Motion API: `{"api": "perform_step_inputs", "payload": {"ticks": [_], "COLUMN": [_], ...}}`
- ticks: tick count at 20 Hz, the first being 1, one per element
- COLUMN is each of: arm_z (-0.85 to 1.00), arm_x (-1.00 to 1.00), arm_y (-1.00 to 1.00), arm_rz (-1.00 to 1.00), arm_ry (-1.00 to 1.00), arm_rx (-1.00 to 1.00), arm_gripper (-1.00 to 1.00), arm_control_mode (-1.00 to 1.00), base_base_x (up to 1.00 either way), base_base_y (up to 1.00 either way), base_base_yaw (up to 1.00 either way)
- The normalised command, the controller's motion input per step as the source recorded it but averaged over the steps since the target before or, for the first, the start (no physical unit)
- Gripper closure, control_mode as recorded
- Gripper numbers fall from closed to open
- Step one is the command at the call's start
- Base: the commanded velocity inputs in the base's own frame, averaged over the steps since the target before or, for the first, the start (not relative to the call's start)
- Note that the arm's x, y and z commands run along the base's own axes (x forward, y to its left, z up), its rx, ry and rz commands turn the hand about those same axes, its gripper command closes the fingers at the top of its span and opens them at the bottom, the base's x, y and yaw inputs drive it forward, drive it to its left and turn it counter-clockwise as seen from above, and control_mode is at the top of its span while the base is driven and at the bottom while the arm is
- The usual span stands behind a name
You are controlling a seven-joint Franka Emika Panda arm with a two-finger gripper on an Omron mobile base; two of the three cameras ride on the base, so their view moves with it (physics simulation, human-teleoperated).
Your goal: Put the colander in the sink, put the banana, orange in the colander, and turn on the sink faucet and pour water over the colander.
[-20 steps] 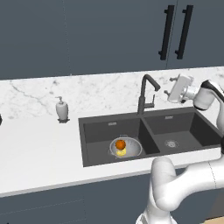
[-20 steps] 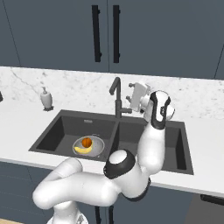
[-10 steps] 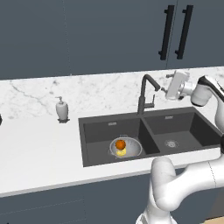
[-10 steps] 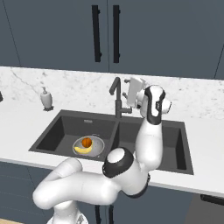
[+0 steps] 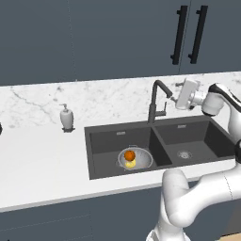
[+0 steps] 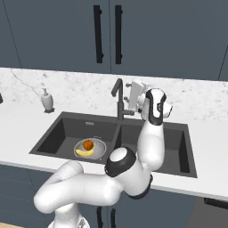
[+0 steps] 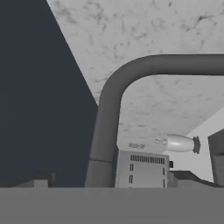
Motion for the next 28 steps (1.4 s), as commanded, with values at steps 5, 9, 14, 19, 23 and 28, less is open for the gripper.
{"api": "perform_step_inputs", "payload": {"ticks": [5, 9, 14, 19, 23, 28], "arm_z": [0.00, 0.00, 0.00, 0.16, 0.27, 0.13], "arm_x": [0.00, -0.21, -0.18, -0.14, -0.10, 0.01], "arm_y": [0.19, 0.39, 0.34, 0.17, 0.17, 0.30], "arm_rz": [0.00, 0.00, 0.00, 0.00, 0.00, 0.00], "arm_ry": [-0.05, -0.17, -0.16, -0.19, -0.17, -0.05], "arm_rx": [0.00, 0.00, -0.01, 0.00, 0.00, -0.05], "arm_gripper": [-1.00, -1.00, -1.00, -1.00, -1.00, -1.00], "arm_control_mode": [-1.00, -1.00, -1.00, -1.00, -1.00, -1.00], "base_base_x": [0.00, 0.00, 0.00, 0.00, 0.00, 0.00], "base_base_y": [0.00, 0.00, 0.00, 0.00, 0.00, 0.00], "base_base_yaw": [0.00, 0.00, 0.00, 0.00, 0.00, 0.00]}}
